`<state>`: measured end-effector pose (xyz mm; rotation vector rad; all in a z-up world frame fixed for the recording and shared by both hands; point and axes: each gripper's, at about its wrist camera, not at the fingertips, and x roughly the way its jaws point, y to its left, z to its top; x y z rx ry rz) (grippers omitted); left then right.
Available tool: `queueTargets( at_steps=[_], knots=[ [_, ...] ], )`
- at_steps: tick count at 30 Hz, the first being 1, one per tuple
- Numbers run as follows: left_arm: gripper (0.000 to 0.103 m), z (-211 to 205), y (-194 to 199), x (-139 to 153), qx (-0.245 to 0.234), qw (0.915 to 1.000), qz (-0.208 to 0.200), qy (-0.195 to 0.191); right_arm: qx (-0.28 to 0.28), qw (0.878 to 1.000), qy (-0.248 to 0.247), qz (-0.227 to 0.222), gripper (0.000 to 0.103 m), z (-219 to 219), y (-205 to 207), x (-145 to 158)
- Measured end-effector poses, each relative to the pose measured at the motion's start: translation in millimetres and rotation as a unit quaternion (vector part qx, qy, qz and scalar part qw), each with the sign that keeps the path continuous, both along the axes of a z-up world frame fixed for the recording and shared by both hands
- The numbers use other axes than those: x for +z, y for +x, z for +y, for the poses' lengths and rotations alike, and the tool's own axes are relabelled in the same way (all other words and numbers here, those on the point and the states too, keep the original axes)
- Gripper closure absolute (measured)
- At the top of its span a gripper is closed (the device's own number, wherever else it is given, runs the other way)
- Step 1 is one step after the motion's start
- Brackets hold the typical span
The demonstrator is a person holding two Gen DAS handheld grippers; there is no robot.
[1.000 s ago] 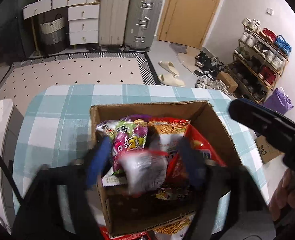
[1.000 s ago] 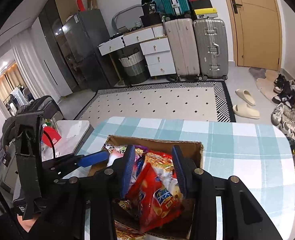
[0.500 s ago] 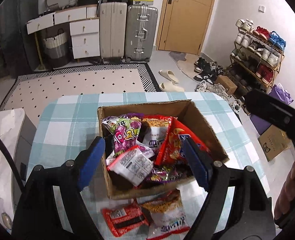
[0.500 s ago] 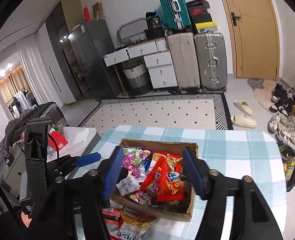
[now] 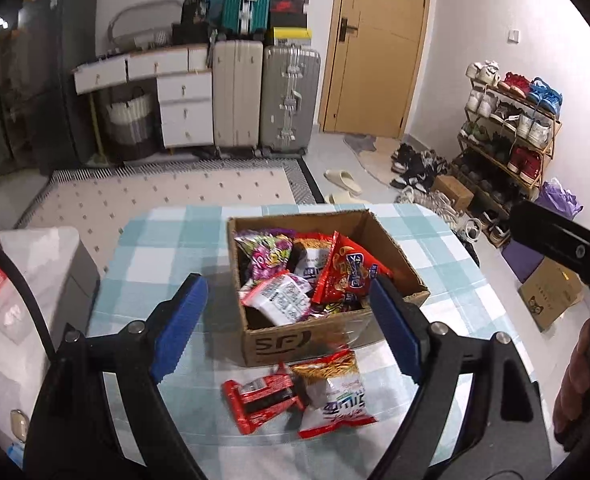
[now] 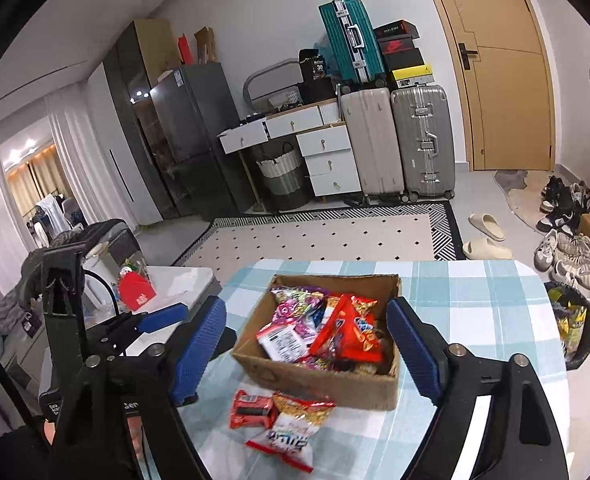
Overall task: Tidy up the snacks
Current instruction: 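Withdraw both grippers from the box toward the last two snacks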
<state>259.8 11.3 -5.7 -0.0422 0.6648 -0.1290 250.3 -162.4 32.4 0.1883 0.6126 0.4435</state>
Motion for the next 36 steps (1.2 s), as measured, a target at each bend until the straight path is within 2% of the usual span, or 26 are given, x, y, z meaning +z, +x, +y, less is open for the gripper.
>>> queueTargets(
  at_steps=[3, 7, 9, 10, 15, 20, 23, 28, 36],
  knots=[
    [0.02, 4, -28, 10, 0.006, 0.9993, -0.033, 0.014, -0.002, 1.0, 0.006, -0.004, 0.014, -1, -13, 2],
    [0.014, 10, -62, 17, 0.008, 0.9987, -0.05, 0.004, -0.007, 1.0, -0.002, -0.012, 0.009, 1, -31, -1],
    [0.002, 13, -79, 19, 0.008, 0.9981, -0.062, 0.003, -0.009, 1.0, -0.016, -0.023, 0.007, 6, -42, -5],
    [0.0, 15, -87, 18, 0.014, 0.9973, -0.072, 0.007, -0.006, 0.999, -0.022, -0.028, 0.006, 9, -48, -7],
    [0.0, 23, -123, 10, 0.028, 0.9949, -0.097, 0.008, -0.001, 0.998, -0.042, -0.053, 0.005, 24, -74, -25],
    [0.0, 35, -148, -13, 0.053, 0.9917, -0.117, 0.0, -0.005, 0.995, -0.04, -0.096, 0.001, 31, -98, -46],
    [0.0, 43, -150, -37, 0.084, 0.9909, -0.105, 0.003, -0.011, 0.995, -0.035, -0.092, 0.001, 32, -101, -62],
    [0.0, 56, -140, -79, 0.094, 0.9927, -0.073, -0.016, -0.039, 0.996, -0.013, -0.082, 0.001, 24, -99, -91],
    [0.0, 43, -115, -124, 0.092, 0.9944, -0.048, 0.02, -0.035, 0.999, -0.006, -0.03, 0.001, 24, -79, -136]
  ],
)
